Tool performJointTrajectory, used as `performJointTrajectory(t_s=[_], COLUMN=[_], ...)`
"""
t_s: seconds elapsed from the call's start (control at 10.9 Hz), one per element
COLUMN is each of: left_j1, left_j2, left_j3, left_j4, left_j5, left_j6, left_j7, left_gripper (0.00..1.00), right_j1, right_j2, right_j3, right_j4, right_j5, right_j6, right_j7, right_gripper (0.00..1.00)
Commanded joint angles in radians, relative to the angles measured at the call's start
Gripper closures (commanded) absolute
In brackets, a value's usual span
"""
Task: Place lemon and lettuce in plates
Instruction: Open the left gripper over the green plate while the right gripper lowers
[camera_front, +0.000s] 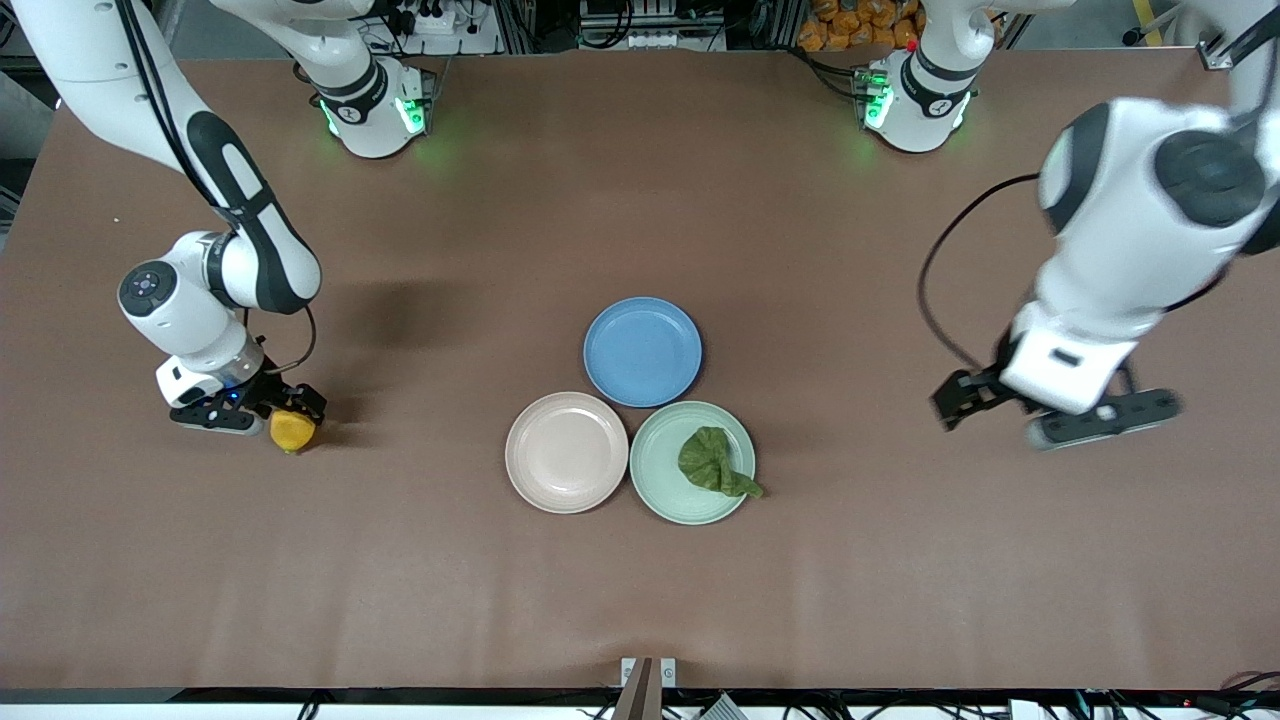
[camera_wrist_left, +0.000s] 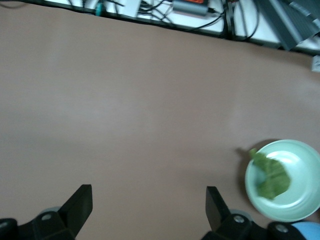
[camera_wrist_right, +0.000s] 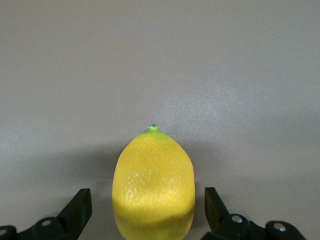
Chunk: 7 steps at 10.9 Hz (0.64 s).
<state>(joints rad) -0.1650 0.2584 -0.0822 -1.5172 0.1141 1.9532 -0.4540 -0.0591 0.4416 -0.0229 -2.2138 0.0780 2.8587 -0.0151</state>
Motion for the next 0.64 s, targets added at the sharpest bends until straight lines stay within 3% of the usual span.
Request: performJointTrajectory(t_s=[0.0, 0.55], left_j1=[0.076, 0.143], left_j2=[-0.096, -0.194], left_j3=[-0.01, -0.008], left_j4=[-0.028, -0.023], left_j5=[-0.008, -0.043], left_j6=[-0.111, -0.25], left_j7=[0.151, 0.23], left_gripper=[0.0, 0.0], right_j1=[-0.005, -0.01], right_j2=[0.046, 0.078], right_j3=[0.004, 0.004], right_j4=[0.04, 0.065], right_j5=[0.014, 0.014], right_j6=[0.011, 0.013], right_j7=[0.004, -0.005], right_gripper=[0.0, 0.0])
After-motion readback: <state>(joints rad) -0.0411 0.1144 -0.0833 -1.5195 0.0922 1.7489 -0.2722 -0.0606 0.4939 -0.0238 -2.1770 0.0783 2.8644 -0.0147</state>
